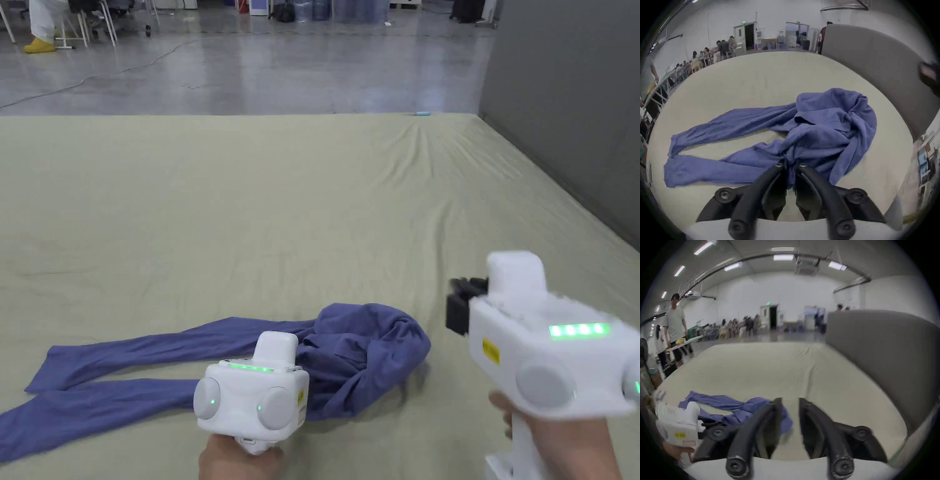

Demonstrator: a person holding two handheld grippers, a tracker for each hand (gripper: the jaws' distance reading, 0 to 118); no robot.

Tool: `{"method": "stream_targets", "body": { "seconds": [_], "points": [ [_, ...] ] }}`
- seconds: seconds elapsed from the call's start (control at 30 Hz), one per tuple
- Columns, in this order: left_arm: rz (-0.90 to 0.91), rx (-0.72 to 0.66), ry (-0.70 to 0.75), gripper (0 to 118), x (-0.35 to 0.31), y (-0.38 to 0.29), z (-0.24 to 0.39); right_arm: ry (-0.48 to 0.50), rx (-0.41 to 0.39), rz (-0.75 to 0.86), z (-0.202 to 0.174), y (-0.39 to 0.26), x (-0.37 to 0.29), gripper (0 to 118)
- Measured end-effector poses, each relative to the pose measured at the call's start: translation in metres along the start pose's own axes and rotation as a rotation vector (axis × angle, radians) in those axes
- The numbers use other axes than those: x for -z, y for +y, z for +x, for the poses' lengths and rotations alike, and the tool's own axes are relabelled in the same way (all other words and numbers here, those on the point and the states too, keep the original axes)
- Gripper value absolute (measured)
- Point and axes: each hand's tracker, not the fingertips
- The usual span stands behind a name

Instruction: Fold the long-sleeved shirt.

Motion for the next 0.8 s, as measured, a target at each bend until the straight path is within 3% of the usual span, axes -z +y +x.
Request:
{"method": "stream_targets", "body": {
  "seconds": [0.07,0.2,0.33,0.47,0.53,0.57,0.6,0.63,0.67,0.8],
  "points": [
    [0.004,0.005,0.0,1,-0.004,-0.001,-0.004,0.114,-0.049,-0.109,-0.001,0.027,0.045,49],
    [-0.015,-0.01,-0.029,1,-0.008,-0.009,-0.006,0.193,-0.194,-0.347,-0.014,0.049,0.15,50],
    [-0.029,-0.024,-0.036,1,-0.007,-0.012,-0.008,0.16,-0.221,-0.571,-0.022,0.036,0.221,50],
    [-0.038,-0.035,-0.042,1,-0.005,-0.01,-0.011,0.215,-0.243,-0.705,-0.036,0.009,0.242,51],
    [-0.044,-0.028,-0.04,1,-0.004,-0.009,-0.011,0.162,-0.292,-0.723,-0.038,-0.004,0.25,45],
    [-0.044,-0.03,-0.04,1,-0.004,-0.009,-0.012,0.157,-0.275,-0.717,-0.037,-0.008,0.251,36],
    [-0.045,-0.037,-0.044,1,0.0,-0.008,-0.016,0.189,-0.204,-0.684,-0.033,-0.009,0.248,17],
    [-0.046,-0.044,-0.047,1,0.0,-0.008,-0.017,0.217,-0.157,-0.669,-0.03,-0.009,0.245,16],
    [-0.045,-0.045,-0.048,1,0.0,-0.007,-0.018,0.186,-0.166,-0.652,-0.03,-0.009,0.235,13],
    [0.014,-0.047,-0.038,1,-0.015,-0.003,-0.031,0.233,-0.177,-0.523,-0.016,0.001,0.203,12]
  ]
}}
